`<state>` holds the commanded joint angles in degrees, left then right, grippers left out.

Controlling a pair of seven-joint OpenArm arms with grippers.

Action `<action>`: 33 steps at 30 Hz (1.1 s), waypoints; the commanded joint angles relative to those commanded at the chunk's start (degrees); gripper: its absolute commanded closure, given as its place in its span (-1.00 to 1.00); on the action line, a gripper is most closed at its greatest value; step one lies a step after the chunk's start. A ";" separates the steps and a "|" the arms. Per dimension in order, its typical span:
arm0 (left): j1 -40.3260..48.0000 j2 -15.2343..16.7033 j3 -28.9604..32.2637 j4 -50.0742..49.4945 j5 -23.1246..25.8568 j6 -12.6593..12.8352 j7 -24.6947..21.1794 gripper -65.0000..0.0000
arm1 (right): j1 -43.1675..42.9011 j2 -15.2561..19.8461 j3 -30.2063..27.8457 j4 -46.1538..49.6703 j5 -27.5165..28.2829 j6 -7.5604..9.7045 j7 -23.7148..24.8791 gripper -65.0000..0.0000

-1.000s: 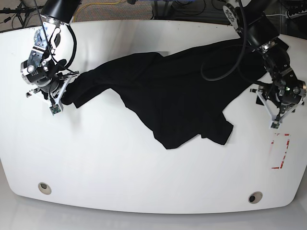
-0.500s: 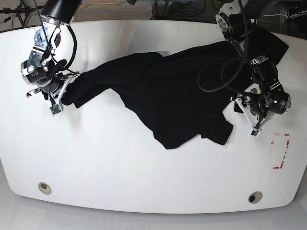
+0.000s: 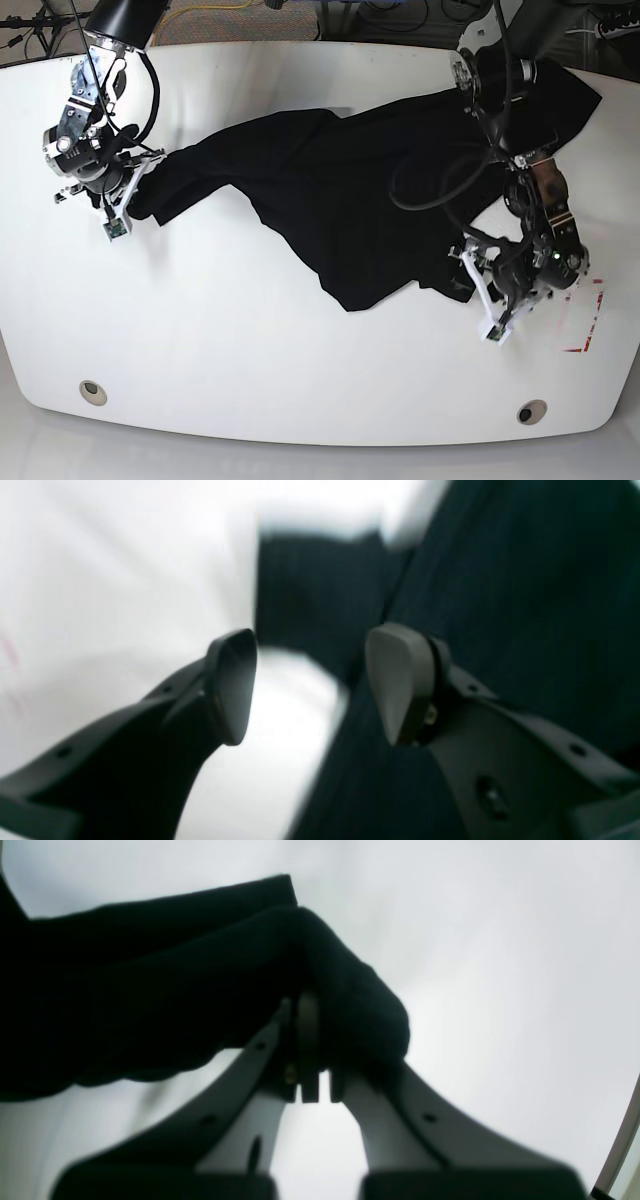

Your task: Fold the T-shirt properly

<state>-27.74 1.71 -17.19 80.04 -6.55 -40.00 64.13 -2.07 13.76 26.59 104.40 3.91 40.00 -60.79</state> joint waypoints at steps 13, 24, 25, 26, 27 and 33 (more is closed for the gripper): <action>-5.36 0.97 4.40 -18.46 0.00 0.00 -16.26 -0.11 | 1.23 -0.97 0.00 0.00 0.00 0.00 0.00 1.00; -5.36 0.97 10.20 -28.75 0.18 3.03 -26.02 -0.11 | 2.20 -1.23 0.00 -0.09 0.00 0.00 0.00 1.00; -5.36 0.97 10.20 -29.80 0.18 4.53 -27.52 -0.11 | 2.20 -1.23 0.00 -0.09 0.00 0.00 0.00 1.00; -5.36 0.97 10.20 -30.24 0.18 5.05 -28.13 -0.11 | 2.20 -1.23 0.00 -0.09 0.00 0.00 0.00 1.00; -5.36 0.97 10.20 -31.47 0.26 6.02 -29.71 -0.11 | 2.20 -1.23 0.00 -0.09 0.00 0.00 0.00 1.00; -5.36 0.70 11.25 -35.08 0.70 7.52 -33.49 -0.11 | 2.20 -1.14 0.00 -0.09 0.00 0.00 0.00 1.00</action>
<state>-33.10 2.42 -5.93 44.97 -5.85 -32.48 30.64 0.13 12.62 26.59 104.31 3.91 40.00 -60.79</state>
